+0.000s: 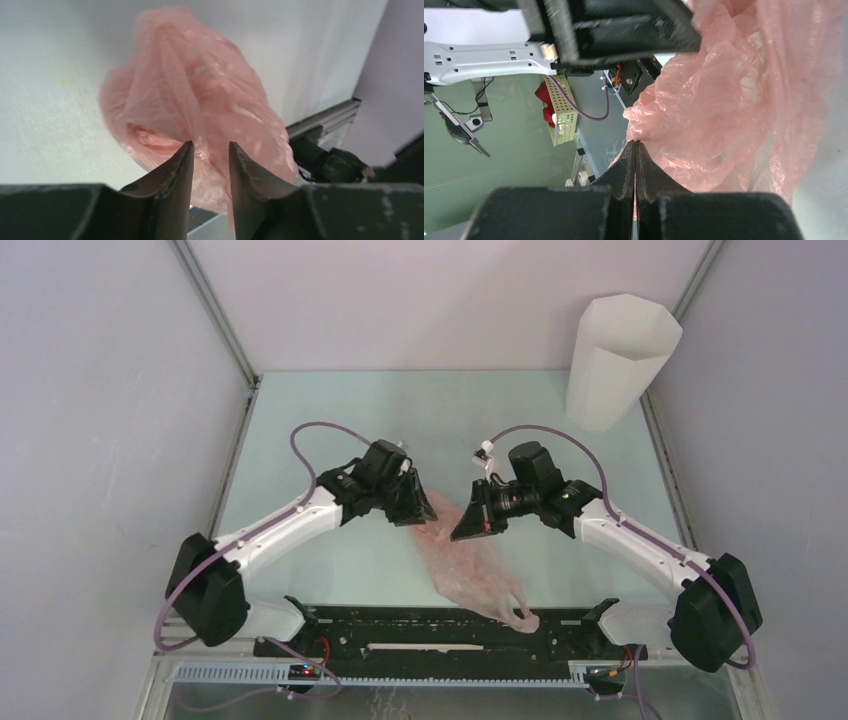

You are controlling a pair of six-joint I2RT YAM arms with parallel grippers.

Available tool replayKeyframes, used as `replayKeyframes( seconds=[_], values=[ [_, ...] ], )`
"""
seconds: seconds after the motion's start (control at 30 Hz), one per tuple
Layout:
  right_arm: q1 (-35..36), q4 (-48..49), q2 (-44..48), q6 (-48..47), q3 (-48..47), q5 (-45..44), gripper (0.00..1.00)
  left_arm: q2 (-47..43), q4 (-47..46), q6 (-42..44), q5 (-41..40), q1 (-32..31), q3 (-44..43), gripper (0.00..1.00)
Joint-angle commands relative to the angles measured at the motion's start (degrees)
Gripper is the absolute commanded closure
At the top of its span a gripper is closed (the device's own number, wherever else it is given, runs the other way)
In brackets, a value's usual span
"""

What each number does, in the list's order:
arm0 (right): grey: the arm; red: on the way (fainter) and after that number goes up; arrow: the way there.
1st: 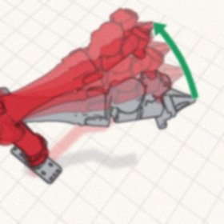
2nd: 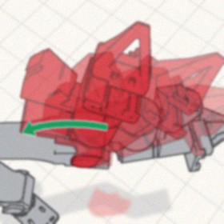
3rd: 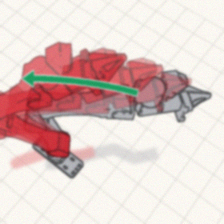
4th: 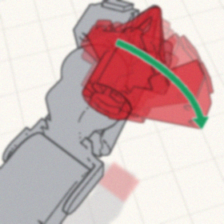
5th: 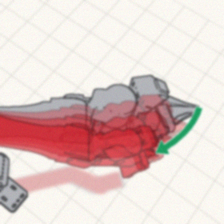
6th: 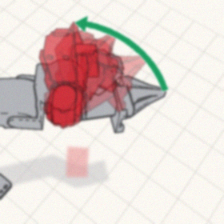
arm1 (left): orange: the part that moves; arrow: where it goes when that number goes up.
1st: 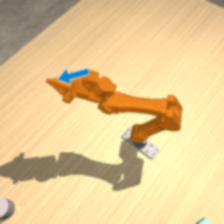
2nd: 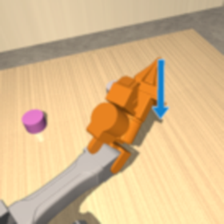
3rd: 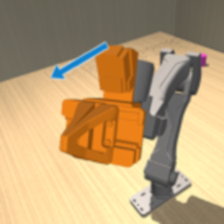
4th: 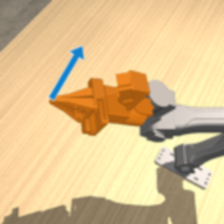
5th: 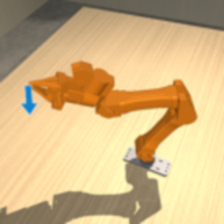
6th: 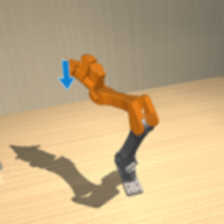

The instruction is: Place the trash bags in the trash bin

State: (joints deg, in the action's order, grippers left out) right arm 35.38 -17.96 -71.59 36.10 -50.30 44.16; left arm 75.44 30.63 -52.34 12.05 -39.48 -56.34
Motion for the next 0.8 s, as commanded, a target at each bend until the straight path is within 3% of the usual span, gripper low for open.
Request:
replayKeyframes(
  seconds=[0.0,0.13,0.27,0.4,0.53,0.67,0.77],
  values=[
    [-0.84,-2.07,2.57,-3.11,-0.76,1.30,1.00,4.80,2.09,4.51,-5.13,0.14,-6.84,0.72],
    [-3.37,-8.90,3.17,-8.68,-2.82,-2.73,1.00,3.63,6.49,7.66,-6.23,0.26,-10.66,0.99],
    [-5.73,-22.54,0.99,-19.33,-9.45,-15.51,1.00,-0.68,9.30,6.44,-3.00,0.73,-13.63,1.00],
    [-6.17,-26.04,-2.43,-23.92,-14.12,-17.15,1.00,-5.10,8.70,1.51,0.32,0.77,-15.12,1.00],
    [-5.62,-29.27,-4.82,-24.76,-17.73,-24.70,0.98,-7.88,9.30,-5.62,0.61,1.75,-15.62,1.00],
    [-3.85,-30.39,-1.60,-24.41,-22.22,-27.35,0.65,-8.38,8.91,-11.17,1.68,3.15,-14.28,1.00],
    [1.63,-26.38,3.05,-25.39,-23.22,-28.62,0.37,-8.16,8.57,-12.36,2.87,3.34,-14.39,1.00]
  ],
)
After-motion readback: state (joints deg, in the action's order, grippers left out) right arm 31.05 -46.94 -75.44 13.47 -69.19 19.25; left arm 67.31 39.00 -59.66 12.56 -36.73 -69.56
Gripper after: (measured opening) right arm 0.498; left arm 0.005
